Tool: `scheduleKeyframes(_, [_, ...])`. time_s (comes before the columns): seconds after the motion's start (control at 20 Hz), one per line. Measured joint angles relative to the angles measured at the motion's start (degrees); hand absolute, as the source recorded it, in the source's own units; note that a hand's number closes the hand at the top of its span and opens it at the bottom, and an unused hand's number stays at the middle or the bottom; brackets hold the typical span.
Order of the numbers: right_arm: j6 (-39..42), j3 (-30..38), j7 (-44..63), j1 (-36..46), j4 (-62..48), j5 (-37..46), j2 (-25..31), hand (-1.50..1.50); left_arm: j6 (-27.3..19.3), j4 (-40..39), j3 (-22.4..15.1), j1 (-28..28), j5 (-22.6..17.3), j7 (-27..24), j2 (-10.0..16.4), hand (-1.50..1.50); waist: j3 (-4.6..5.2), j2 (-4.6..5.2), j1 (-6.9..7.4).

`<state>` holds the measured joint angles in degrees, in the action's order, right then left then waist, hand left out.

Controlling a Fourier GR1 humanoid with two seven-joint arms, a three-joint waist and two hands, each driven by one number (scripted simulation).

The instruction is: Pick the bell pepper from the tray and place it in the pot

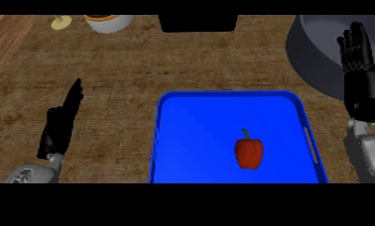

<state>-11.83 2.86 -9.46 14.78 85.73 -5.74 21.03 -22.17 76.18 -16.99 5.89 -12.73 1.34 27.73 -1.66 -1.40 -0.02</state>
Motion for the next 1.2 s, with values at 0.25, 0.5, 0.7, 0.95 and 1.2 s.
scheduleKeyframes(0.25, [6.3, 0.1, -0.9, 0.8, -2.2, -2.4, 1.7, 1.50, -0.1, 5.2, 3.8, 3.0, -1.9, 0.5, 0.0, 0.00, 1.16, 0.95, 0.36])
scheduleKeyframes(0.5, [6.4, -3.4, -6.5, -1.8, -7.3, 7.5, 6.4, -1.50, 0.5, 9.2, 6.7, 6.4, -5.3, 2.3, -1.1, 0.00, 1.71, 1.36, 0.63])
scheduleKeyframes(0.7, [7.4, -2.8, -15.5, -4.2, -9.4, 7.7, 4.3, -1.50, 1.9, 10.9, 9.2, 6.8, -6.6, 3.7, -1.4, 0.00, 1.63, 1.40, 0.29])
scheduleKeyframes(0.95, [11.8, -2.4, -17.5, -9.2, -1.5, 7.4, 6.7, -1.50, 2.2, 14.8, 10.7, 4.9, -6.2, 5.8, -1.8, 0.00, 1.65, 1.28, -0.09])
scheduleKeyframes(1.2, [18.6, -5.1, -6.8, -11.0, 8.1, 8.3, 12.7, -1.50, 2.0, 16.2, 11.1, 4.7, -5.7, 7.2, -2.1, 0.00, 1.74, 1.14, -0.35])
